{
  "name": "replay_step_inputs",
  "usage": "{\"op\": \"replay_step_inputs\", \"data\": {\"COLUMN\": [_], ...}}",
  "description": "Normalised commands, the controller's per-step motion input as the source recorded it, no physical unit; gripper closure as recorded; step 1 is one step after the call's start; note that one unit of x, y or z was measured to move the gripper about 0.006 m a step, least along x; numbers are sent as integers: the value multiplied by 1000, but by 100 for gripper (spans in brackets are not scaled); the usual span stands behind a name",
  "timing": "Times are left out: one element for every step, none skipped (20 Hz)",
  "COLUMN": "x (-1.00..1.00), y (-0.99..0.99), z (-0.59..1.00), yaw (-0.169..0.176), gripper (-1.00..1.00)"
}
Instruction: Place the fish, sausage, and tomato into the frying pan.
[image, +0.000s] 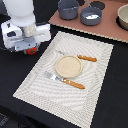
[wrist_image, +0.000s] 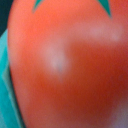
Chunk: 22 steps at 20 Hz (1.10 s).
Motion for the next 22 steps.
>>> {"op": "replay_step_inputs", "data": {"x": [1000,1000,1000,1000,1000,1000,1000,1000,1000,1000,1000,1000,1000,1000,1000,1000,1000,1000,1000,1000,1000,1000], "y": [537,534,563,583,586,589,600,611,617,626,629,643,654,663,677,686,697,706,711,720,740,749], "z": [1000,1000,1000,1000,1000,1000,1000,1000,1000,1000,1000,1000,1000,1000,1000,1000,1000,1000,994,954,869,800], "yaw": [2,3,0,0,0,0,0,0,0,0,0,0,0,0,0,0,0,0,0,0,0,0], "gripper": [100,100,100,100,100,100,100,100,100,100,100,100,100,100,100,100,100,100,100,100,100,100]}}
